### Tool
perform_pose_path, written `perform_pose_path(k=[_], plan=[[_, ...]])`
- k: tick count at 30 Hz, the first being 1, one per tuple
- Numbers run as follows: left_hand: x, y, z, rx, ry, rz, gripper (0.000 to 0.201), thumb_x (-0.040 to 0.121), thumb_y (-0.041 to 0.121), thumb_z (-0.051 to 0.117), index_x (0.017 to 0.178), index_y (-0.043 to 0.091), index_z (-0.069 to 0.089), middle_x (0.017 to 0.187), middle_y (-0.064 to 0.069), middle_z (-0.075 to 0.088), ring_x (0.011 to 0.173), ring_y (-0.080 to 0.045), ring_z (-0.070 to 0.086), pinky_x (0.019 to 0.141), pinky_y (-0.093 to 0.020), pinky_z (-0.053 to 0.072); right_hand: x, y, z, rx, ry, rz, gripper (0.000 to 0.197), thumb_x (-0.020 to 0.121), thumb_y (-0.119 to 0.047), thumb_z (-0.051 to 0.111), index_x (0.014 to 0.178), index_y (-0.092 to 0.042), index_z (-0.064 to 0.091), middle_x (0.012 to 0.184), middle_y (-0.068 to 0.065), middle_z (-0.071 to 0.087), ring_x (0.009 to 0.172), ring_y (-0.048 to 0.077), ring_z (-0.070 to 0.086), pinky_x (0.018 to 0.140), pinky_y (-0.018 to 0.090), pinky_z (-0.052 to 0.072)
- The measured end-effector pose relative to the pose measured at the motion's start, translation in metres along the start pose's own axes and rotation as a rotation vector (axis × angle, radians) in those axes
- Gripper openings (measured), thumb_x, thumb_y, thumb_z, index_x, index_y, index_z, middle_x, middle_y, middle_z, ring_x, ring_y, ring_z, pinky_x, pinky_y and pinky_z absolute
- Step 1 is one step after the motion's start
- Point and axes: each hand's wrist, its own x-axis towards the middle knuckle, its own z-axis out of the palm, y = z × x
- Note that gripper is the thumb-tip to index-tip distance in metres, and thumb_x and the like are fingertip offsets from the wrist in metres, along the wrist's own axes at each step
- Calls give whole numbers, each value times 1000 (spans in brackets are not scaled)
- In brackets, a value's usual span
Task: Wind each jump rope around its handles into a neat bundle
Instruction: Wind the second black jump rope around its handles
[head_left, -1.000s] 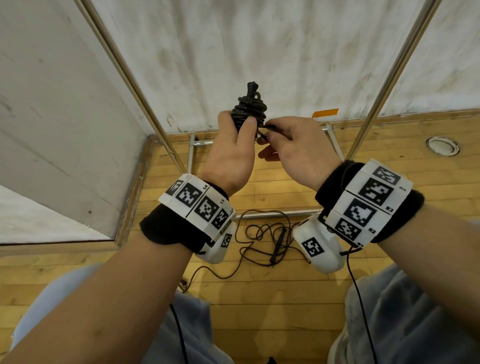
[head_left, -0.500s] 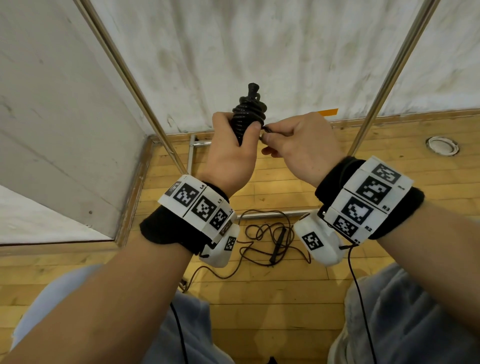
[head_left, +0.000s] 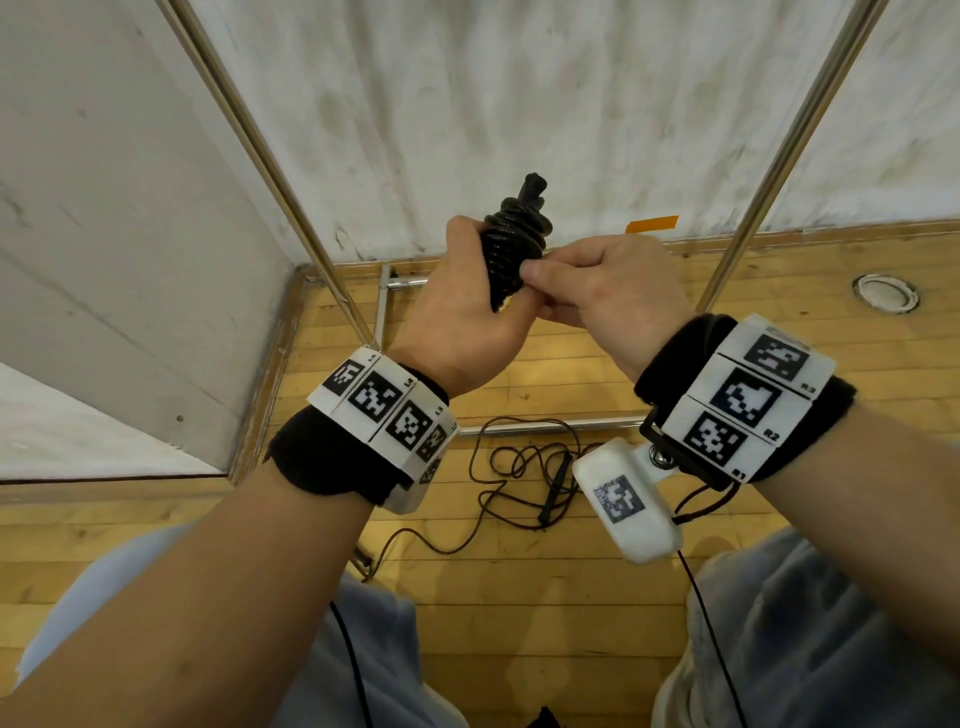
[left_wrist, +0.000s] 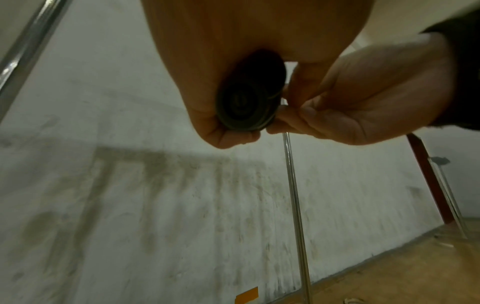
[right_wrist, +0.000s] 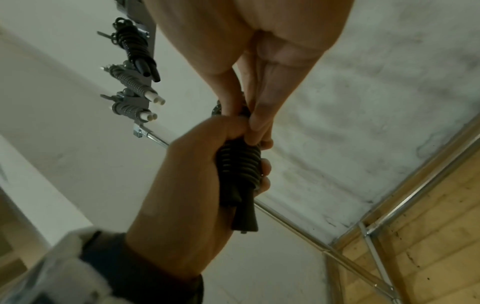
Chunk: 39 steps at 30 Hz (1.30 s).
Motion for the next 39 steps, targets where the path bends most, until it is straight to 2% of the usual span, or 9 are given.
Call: perform_pose_path(k=[3, 6, 8, 10, 17, 22, 26, 31, 39], plan=[[1, -3, -4, -48, 29, -27, 32, 93, 33, 56, 110, 18, 34, 84, 6, 59, 64, -2, 59, 52, -20, 46, 0, -2, -2, -88, -5, -68, 14, 85, -19, 68, 73, -13, 70, 68, 4, 72, 65, 14, 70, 63, 22, 57], [0, -1, -6, -127, 49, -122, 27, 95, 34, 53, 113, 19, 40, 90, 1, 63, 71, -12, 64, 61, -31, 52, 0, 0, -2, -283, 94, -252, 5, 86, -16, 63, 84, -18, 67, 81, -4, 69, 73, 10, 68, 70, 17, 54], [0, 1, -6, -213, 40, -164, 21, 97, 30, 51, 111, 18, 43, 90, 0, 64, 64, -11, 63, 60, -32, 54, -1, 3, 1, -462, 129, -423, 12, 84, -13, 64, 95, -17, 68, 90, -9, 61, 80, 6, 63, 71, 5, 45], [-1, 3, -6, -248, 42, -176, 17, 97, 27, 51, 109, 16, 46, 87, 2, 64, 59, -9, 62, 58, -31, 53, -2, 6, 4, -544, 130, -507, 16, 83, -11, 64, 99, -11, 68, 91, -8, 56, 81, 8, 60, 72, 4, 43], [-3, 7, -2, -265, 15, -161, 15, 98, 22, 49, 112, 17, 48, 88, 4, 64, 67, -12, 63, 61, -30, 53, 3, 9, 2, -577, 194, -581, 11, 84, -11, 63, 94, -7, 68, 88, -6, 55, 80, 11, 59, 74, 16, 49], [-3, 5, 2, -215, 159, -147, 25, 91, 30, 57, 112, 19, 51, 94, 1, 66, 82, -17, 67, 74, -41, 56, 7, 9, 2, -549, 208, -589, 15, 87, -15, 60, 97, -9, 70, 89, -7, 58, 83, 11, 60, 76, 17, 49], [-6, 4, 2, -96, 221, -86, 41, 84, 41, 57, 117, 19, 51, 93, 8, 66, 82, -7, 66, 71, -29, 55, 9, 10, 1, -538, 201, -575, 12, 86, -15, 62, 92, -9, 70, 89, -7, 56, 81, 7, 58, 75, 12, 48], [-10, 4, -1, -175, 209, -59, 36, 85, 36, 61, 113, 23, 42, 95, 3, 64, 80, -17, 68, 72, -45, 57, 8, 9, 2, -499, 153, -555, 7, 85, -13, 63, 89, -10, 68, 92, -6, 54, 83, 10, 59, 74, 14, 50], [-11, 9, -6, -199, 177, -8, 31, 87, 34, 60, 108, 36, 37, 96, 12, 58, 82, -23, 67, 70, -50, 56, 2, 6, 2, -378, 157, -522, 7, 86, -13, 62, 91, -12, 66, 94, -6, 57, 83, 10, 63, 72, 9, 47]])
